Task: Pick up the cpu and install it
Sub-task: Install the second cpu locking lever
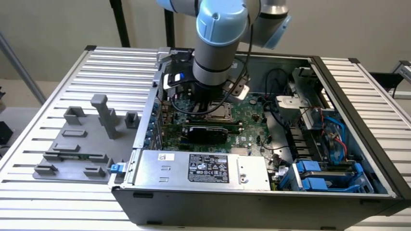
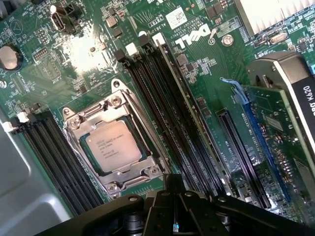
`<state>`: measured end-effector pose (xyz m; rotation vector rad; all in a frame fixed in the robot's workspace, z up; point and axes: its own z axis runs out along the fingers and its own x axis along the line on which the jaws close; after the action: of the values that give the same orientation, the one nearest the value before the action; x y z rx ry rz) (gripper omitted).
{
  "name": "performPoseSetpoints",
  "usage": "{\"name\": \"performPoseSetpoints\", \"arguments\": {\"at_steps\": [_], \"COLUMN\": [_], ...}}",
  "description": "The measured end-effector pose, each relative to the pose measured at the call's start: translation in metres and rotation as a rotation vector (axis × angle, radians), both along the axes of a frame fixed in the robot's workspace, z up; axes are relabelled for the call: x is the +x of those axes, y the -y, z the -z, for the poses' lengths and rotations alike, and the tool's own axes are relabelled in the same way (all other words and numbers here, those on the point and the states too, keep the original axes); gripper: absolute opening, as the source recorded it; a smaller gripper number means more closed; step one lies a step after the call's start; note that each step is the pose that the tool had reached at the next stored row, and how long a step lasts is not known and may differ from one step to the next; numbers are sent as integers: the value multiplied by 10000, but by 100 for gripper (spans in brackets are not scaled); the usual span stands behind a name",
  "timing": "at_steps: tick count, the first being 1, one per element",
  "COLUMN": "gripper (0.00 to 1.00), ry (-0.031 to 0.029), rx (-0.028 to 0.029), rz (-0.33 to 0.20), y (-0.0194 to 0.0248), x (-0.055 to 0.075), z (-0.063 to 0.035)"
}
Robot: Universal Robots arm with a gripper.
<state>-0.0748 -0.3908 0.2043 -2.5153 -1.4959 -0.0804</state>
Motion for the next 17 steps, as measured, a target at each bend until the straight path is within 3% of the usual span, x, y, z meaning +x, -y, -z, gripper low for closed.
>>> {"name": "performPoseSetpoints", "arguments": {"at_steps": [17], "gripper": [11], "ry": [-35], "rx": [-9], "rz": [63], "y": [-63], "x": [-8], "z": [73]}}
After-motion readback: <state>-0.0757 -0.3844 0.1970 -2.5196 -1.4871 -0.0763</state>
